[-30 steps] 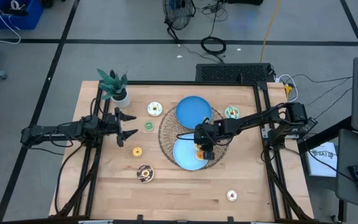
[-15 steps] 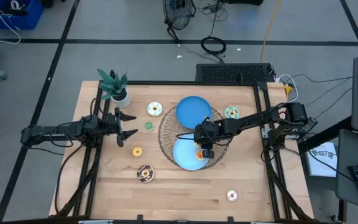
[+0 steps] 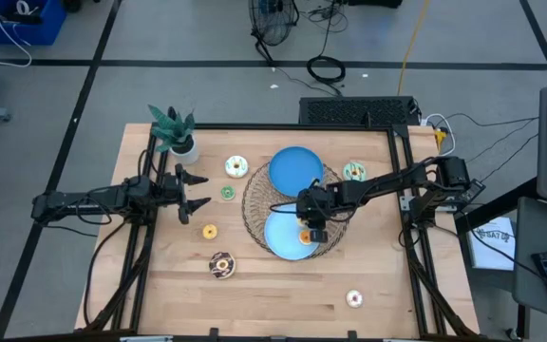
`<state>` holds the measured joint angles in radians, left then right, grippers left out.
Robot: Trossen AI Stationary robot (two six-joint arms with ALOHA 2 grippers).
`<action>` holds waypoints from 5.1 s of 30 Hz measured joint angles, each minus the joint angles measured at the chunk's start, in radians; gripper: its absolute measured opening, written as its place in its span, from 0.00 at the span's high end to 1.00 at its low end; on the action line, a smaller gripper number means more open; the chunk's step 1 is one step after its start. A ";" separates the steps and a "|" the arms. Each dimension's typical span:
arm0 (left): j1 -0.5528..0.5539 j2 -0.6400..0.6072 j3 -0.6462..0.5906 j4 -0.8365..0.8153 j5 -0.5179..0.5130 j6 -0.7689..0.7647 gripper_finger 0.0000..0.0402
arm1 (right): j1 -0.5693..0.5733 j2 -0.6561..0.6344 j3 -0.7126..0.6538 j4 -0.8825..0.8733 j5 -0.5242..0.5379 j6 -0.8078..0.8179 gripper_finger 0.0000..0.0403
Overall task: Pick & Place donuts
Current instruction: Put the small yellow donut on the light blue plate, then put the small white donut on the light blue plate
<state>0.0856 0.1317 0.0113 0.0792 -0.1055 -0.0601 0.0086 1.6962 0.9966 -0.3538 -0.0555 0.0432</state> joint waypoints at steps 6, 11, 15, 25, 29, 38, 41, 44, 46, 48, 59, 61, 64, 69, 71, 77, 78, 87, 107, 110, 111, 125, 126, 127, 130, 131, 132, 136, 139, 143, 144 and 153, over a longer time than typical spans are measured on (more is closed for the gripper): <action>0.000 0.000 0.000 0.000 0.000 0.000 0.23 | 0.000 0.000 0.000 -0.018 -0.071 0.031 0.76; 0.000 0.000 0.000 0.000 0.000 0.000 0.23 | 0.000 0.000 0.000 -0.020 -0.107 0.031 0.76; 0.000 0.000 0.000 0.000 0.000 0.000 0.23 | 0.000 0.000 0.000 -0.025 -0.107 0.032 0.76; 0.000 0.000 0.000 0.000 0.000 0.000 0.23 | 0.000 0.000 0.000 -0.025 -0.158 0.033 0.76; 0.000 0.000 0.000 0.000 0.000 0.000 0.23 | 0.000 0.000 0.000 -0.023 -0.154 0.025 0.76; 0.000 0.000 0.000 0.000 0.000 0.000 0.23 | -0.001 0.000 0.000 -0.022 -0.150 0.020 0.76; 0.000 0.000 0.000 0.000 0.000 0.000 0.23 | -0.001 0.000 0.000 -0.021 -0.150 0.020 0.76; 0.000 0.000 0.000 0.000 0.000 0.000 0.23 | -0.001 0.000 0.000 -0.021 -0.150 0.020 0.76; 0.000 0.000 0.000 0.000 0.000 0.000 0.23 | 0.000 0.000 0.000 -0.017 -0.149 0.013 0.76; 0.000 0.000 0.000 0.000 0.000 0.000 0.23 | -0.001 0.000 0.000 -0.017 -0.149 0.012 0.76; 0.000 0.000 0.000 0.000 0.000 0.000 0.23 | 0.000 0.000 0.000 -0.017 -0.148 -0.030 0.76; 0.000 0.000 0.000 0.000 0.000 0.000 0.23 | -0.001 0.000 0.000 -0.017 -0.148 -0.030 0.76; 0.000 0.000 0.000 0.000 0.000 0.000 0.23 | 0.000 0.000 0.000 -0.017 -0.148 -0.030 0.76; 0.000 0.000 0.000 0.000 0.000 0.000 0.23 | -0.001 0.000 0.000 -0.017 -0.148 -0.029 0.75; 0.000 0.000 0.000 0.000 0.000 0.000 0.23 | -0.001 0.000 0.000 -0.017 -0.148 -0.029 0.73; 0.000 0.000 0.000 0.000 0.000 0.000 0.23 | 0.000 0.000 0.000 -0.014 -0.147 -0.031 0.57; 0.000 0.000 0.000 0.000 0.000 0.000 0.23 | -0.001 0.000 0.000 -0.010 -0.147 -0.031 0.55; 0.000 0.000 0.000 0.000 0.000 0.000 0.23 | -0.002 -0.101 0.000 -0.055 -0.154 -0.015 0.45; 0.000 0.000 0.000 0.001 0.000 0.000 0.23 | 0.543 -0.270 0.001 -0.389 -0.142 0.488 0.46; 0.000 0.000 0.000 0.000 0.000 0.000 0.23 | 0.629 -0.263 0.001 -0.367 -0.095 0.544 0.47; 0.000 0.000 0.000 0.000 0.000 0.000 0.23 | 0.652 -0.260 0.001 -0.365 -0.074 0.545 0.47; 0.000 0.000 0.000 0.000 0.000 0.000 0.23 | 0.847 -0.114 0.001 -0.244 0.007 0.525 0.47; 0.000 0.000 0.000 0.000 0.000 0.000 0.23 | 0.857 -0.105 0.001 -0.234 0.009 0.538 0.47; 0.000 0.000 0.000 0.000 0.000 0.000 0.23 | 0.868 -0.093 0.001 -0.219 0.014 0.548 0.47; 0.000 0.000 0.000 0.000 0.000 0.000 0.23 | 0.896 -0.063 0.001 -0.164 0.043 0.557 0.47; 0.000 0.000 0.000 0.000 0.000 0.000 0.23 | 0.900 -0.053 0.001 -0.148 0.059 0.554 0.47; 0.000 0.000 0.000 0.000 0.000 0.000 0.23 | 0.904 -0.042 0.001 -0.140 0.076 0.547 0.47; 0.000 0.000 0.000 0.000 0.000 0.000 0.23 | 0.905 -0.015 0.001 -0.134 0.137 0.543 0.47; 0.000 0.000 0.000 0.000 0.000 0.000 0.23 | 0.909 -0.009 0.001 -0.131 0.144 0.547 0.47; 0.000 0.000 0.000 0.000 0.000 0.000 0.23 | 0.918 -0.009 0.001 -0.128 0.188 0.582 0.47; 0.000 0.000 0.000 0.000 0.000 0.000 0.23 | 0.921 -0.009 0.001 -0.128 0.188 0.595 0.47; 0.000 0.000 0.000 0.000 0.000 0.000 0.23 | 0.972 -0.019 0.000 -0.087 0.131 0.673 0.47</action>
<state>0.0856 0.1318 0.0109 0.0792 -0.1055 -0.0597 0.9802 1.6773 0.9966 -0.4405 0.0752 0.7166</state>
